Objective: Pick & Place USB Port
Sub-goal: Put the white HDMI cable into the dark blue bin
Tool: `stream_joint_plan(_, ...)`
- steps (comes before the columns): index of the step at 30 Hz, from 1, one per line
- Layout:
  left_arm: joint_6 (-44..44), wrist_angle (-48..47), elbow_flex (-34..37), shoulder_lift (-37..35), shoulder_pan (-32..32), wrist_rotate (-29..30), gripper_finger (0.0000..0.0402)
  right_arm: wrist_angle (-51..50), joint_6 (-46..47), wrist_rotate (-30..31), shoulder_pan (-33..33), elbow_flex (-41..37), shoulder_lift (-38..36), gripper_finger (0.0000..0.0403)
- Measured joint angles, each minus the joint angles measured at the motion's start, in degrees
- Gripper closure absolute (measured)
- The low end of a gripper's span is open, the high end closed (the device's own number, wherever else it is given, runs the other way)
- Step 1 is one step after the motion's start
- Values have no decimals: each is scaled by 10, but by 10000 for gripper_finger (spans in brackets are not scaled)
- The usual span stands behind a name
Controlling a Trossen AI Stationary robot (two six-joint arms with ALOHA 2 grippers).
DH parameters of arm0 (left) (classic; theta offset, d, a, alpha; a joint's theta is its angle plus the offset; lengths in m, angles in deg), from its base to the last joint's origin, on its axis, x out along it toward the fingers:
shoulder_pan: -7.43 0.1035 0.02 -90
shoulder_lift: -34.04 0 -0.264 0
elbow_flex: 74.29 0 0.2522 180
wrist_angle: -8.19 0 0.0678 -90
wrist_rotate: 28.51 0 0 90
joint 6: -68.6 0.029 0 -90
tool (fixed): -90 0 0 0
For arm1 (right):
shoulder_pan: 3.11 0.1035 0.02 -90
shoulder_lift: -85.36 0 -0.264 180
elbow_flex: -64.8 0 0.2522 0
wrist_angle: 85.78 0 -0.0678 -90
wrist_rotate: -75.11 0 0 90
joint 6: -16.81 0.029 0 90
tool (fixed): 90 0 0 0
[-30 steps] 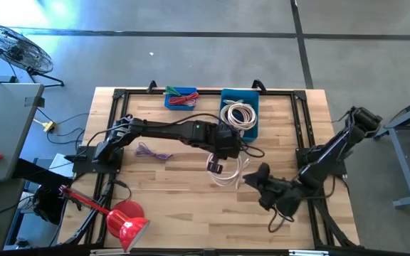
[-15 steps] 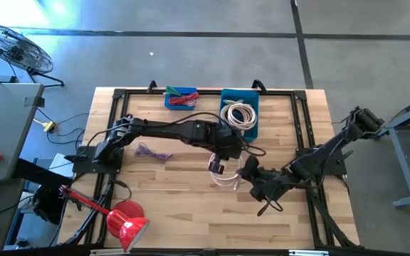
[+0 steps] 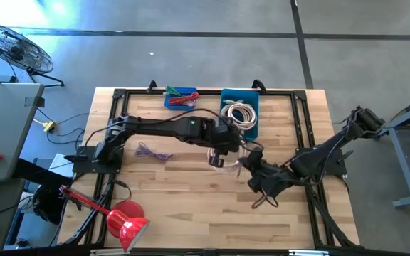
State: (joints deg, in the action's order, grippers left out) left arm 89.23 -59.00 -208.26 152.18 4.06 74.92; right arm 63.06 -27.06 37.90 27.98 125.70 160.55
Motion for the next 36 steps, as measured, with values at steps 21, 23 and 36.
stream_joint_plan(21,-188,-341,0,-75,-83,364,303,67,16,-219,-374,-1,-14,357)
stream_joint_plan(23,-209,-355,1,-75,-88,357,303,93,16,-273,-405,-1,-14,357)
stream_joint_plan(36,-229,-366,1,-75,-114,336,302,53,70,-342,-530,-1,-10,357)
